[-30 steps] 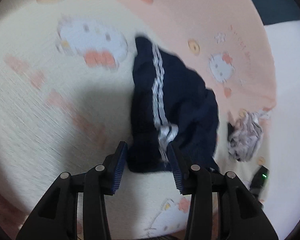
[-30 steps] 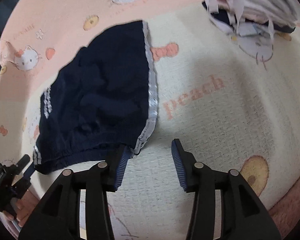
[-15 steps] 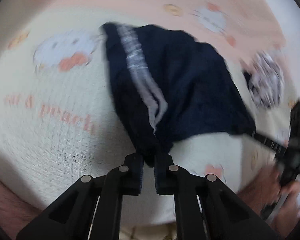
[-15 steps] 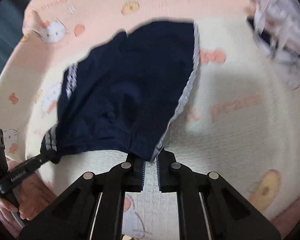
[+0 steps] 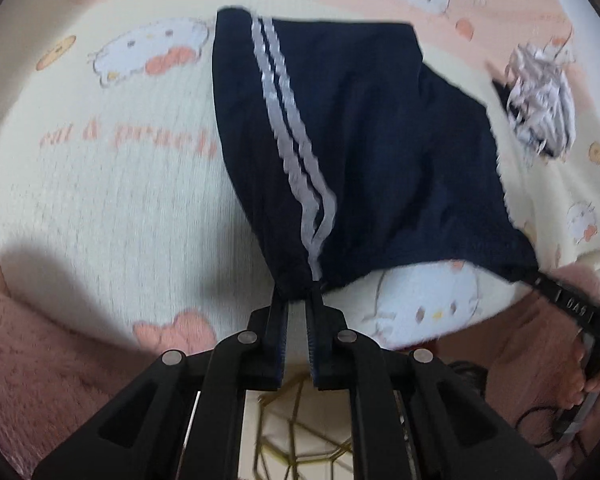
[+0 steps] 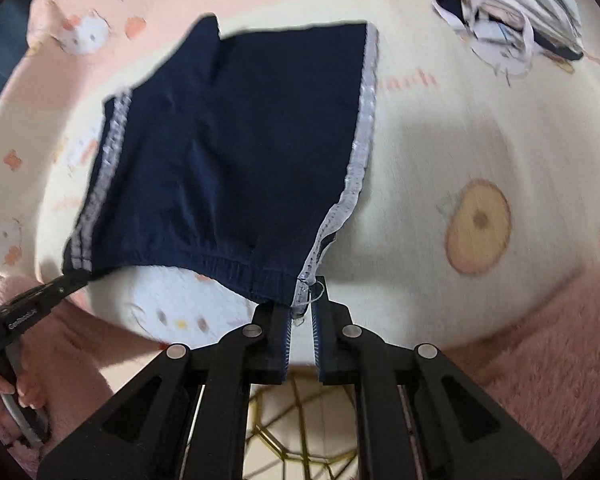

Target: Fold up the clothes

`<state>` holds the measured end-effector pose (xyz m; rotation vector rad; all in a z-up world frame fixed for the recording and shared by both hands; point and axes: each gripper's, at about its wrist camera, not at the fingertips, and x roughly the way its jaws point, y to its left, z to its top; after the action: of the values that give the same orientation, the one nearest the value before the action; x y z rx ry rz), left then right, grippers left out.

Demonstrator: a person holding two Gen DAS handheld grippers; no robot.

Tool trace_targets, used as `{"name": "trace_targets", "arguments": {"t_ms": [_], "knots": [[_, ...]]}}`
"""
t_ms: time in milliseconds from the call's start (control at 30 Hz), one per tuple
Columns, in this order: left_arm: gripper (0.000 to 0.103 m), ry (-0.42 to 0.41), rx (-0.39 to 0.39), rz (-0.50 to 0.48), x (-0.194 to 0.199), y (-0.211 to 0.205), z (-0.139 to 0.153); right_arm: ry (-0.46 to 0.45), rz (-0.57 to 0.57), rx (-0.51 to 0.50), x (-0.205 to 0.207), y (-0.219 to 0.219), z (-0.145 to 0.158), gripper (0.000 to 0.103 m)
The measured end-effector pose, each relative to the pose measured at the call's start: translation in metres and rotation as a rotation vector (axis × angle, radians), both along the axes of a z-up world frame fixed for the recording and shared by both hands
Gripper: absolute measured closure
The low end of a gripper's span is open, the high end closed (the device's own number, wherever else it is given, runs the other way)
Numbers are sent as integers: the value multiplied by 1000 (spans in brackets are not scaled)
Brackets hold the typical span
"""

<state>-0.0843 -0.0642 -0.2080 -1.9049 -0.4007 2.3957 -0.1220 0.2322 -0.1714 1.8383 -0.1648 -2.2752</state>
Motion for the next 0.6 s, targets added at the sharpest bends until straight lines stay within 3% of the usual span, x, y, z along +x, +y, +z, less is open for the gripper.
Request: {"name": "trace_targets", "arguments": {"t_ms": [33, 67, 100, 167, 200, 267, 333, 433, 533, 600], "knots": [[93, -19, -2, 2, 1, -1, -2, -7, -4, 15, -1, 2, 0, 89], [91, -16, 26, 29, 2, -7, 0, -22, -13, 24, -3, 5, -1, 77], [91, -2, 69, 69, 2, -16, 4, -10, -36, 17, -4, 9, 3, 72], [89, 71, 232, 162, 7, -37, 18, 13, -84, 4, -7, 18, 10, 68], [82, 115, 289, 201, 8, -47, 27, 25, -108, -4, -9, 22, 14, 67], [70, 168, 235, 208, 7, -48, 38, 93, -114, -52, -12, 27, 27, 65], [70, 188, 201, 175, 4, -43, 42, 145, -116, -90, -16, 29, 36, 62], [70, 220, 167, 114, -4, -28, 48, 129, -111, -100, -23, 18, 29, 62], [70, 242, 94, 5, -21, 11, 49, 121, -35, -125, -24, 6, 27, 62], [71, 197, 66, -53, -30, 28, 37, 119, 8, -92, -20, -2, 26, 62]]}}
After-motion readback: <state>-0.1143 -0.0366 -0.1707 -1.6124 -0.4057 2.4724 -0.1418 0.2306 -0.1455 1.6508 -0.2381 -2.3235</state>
